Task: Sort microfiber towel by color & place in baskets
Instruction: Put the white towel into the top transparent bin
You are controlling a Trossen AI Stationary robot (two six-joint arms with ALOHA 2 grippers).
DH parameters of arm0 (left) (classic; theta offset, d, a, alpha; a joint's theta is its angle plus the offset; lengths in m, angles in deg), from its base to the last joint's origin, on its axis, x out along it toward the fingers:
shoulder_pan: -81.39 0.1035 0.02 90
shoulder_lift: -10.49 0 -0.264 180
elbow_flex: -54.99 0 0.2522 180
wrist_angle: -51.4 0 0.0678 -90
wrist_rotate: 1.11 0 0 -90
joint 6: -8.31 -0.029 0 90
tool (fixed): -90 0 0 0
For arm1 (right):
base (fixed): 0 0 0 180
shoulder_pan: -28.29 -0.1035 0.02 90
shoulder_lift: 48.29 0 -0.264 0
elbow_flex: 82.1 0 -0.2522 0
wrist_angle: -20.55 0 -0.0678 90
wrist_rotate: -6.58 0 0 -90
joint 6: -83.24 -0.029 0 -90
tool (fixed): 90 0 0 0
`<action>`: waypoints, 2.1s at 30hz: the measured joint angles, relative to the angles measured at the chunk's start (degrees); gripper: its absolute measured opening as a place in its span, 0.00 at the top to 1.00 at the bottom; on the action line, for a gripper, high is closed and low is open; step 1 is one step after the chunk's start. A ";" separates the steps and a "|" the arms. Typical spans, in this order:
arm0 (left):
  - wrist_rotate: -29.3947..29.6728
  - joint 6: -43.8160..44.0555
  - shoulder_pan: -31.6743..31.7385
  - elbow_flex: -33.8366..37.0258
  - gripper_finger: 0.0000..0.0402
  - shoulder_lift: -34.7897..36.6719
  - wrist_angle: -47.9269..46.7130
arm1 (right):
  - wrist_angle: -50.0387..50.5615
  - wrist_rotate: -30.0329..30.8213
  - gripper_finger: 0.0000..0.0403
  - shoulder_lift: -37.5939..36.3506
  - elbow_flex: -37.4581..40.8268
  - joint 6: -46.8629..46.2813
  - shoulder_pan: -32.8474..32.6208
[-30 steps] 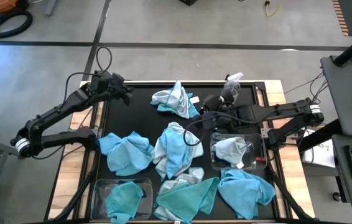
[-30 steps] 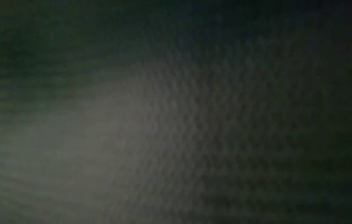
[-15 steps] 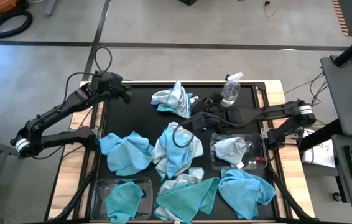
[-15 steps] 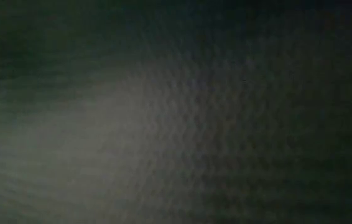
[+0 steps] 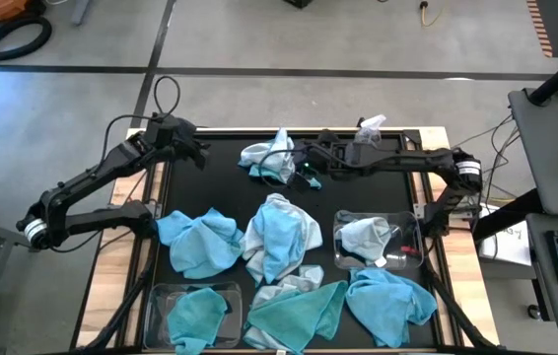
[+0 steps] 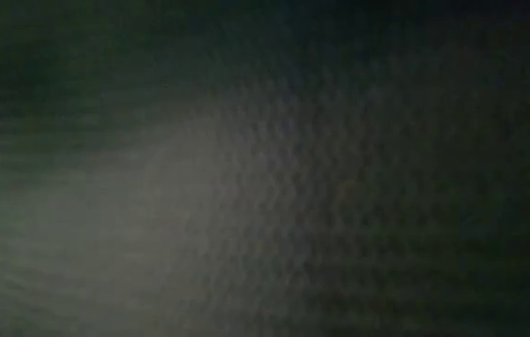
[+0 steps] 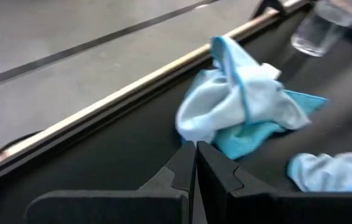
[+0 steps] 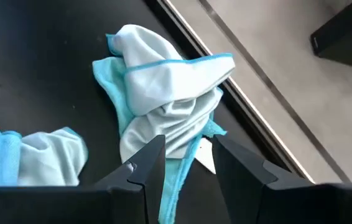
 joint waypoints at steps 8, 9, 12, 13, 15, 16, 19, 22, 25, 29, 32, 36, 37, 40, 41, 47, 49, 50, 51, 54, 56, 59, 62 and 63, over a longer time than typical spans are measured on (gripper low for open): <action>-0.92 -0.29 0.02 0.00 1.00 0.00 1.79 | -0.83 -1.01 0.68 0.86 -0.02 1.98 4.54; -0.94 -0.29 0.00 0.00 1.00 0.00 2.03 | -1.33 -1.82 0.68 1.14 -0.02 1.98 5.16; -0.95 -0.29 0.00 0.00 1.00 0.00 3.00 | -2.57 -6.66 0.68 1.77 -0.02 1.67 7.00; -0.95 -0.29 0.00 0.00 1.00 0.00 3.11 | -3.94 -8.55 0.68 2.22 -0.02 1.59 7.32; -0.97 -0.29 0.00 0.00 1.00 0.00 3.08 | -5.74 -12.88 0.68 2.88 -0.02 1.14 8.26; -0.97 -0.29 0.00 0.00 1.00 0.00 3.09 | -6.64 -14.50 0.68 3.52 -0.02 0.89 8.46; -0.97 -0.29 0.00 0.00 1.00 0.00 3.04 | -9.94 -19.05 0.68 5.55 -0.04 0.62 9.15; -0.99 -0.28 0.00 0.00 1.00 0.00 3.03 | -11.84 -20.08 0.68 7.62 -0.31 0.64 9.51; -1.03 -0.27 -0.02 0.00 1.00 0.00 2.85 | -11.37 -20.06 0.68 9.64 -1.84 0.61 9.71; -2.05 -0.27 0.00 0.00 1.00 0.00 1.95 | -11.02 -20.10 0.68 11.84 -3.80 0.64 9.73; -2.65 -0.27 -0.02 0.00 1.00 0.00 1.61 | -10.87 -21.73 0.68 13.30 -5.13 0.64 9.67; -2.67 -0.27 -0.02 0.00 1.00 -0.04 1.40 | -10.45 -23.10 0.68 14.55 -5.66 0.64 9.81; -2.67 -0.27 -0.02 0.00 1.00 -0.04 1.37 | -10.37 -23.08 0.68 14.71 -5.66 0.64 9.90; -3.43 -0.29 -0.02 0.00 1.00 -0.04 1.18 | -10.32 -23.07 0.68 15.36 -5.66 0.62 10.09; -3.91 -0.31 -0.02 0.00 1.00 -0.04 1.16 | -10.23 -23.07 0.68 15.66 -5.66 0.63 10.17; -4.07 -0.29 -0.02 0.00 1.00 -0.04 1.16 | -10.53 -23.06 0.68 17.84 -5.66 0.61 10.78; -4.07 -0.29 -0.02 0.00 1.00 -0.04 1.18 | -10.64 -22.91 0.68 18.59 -5.66 0.60 11.01; -4.11 -0.29 -0.02 0.00 1.00 -0.04 1.16 | -10.68 -22.81 0.68 18.91 -5.66 0.59 11.06; -4.14 -0.29 -0.02 0.00 1.00 -0.04 1.16 | -10.63 -22.77 0.68 19.08 -5.69 0.59 11.14; -4.94 -0.29 -0.01 0.00 1.00 -0.04 1.17 | -10.49 -22.60 0.68 19.11 -6.02 0.59 11.41; -5.50 -0.38 -0.02 0.00 1.00 -0.04 1.18 | -10.46 -22.60 0.68 18.92 -6.46 0.61 11.56; -5.56 -1.24 -0.01 0.00 1.00 -0.04 1.16 | -10.16 -22.60 0.68 18.89 -7.19 0.74 11.89; -5.56 -1.41 -0.02 0.00 1.00 -0.04 1.18 | -10.04 -22.62 0.66 18.89 -7.37 1.62 12.38; -5.56 -1.49 -0.02 0.00 1.00 -0.04 1.18 | -9.84 -22.62 0.65 18.94 -7.37 1.64 12.65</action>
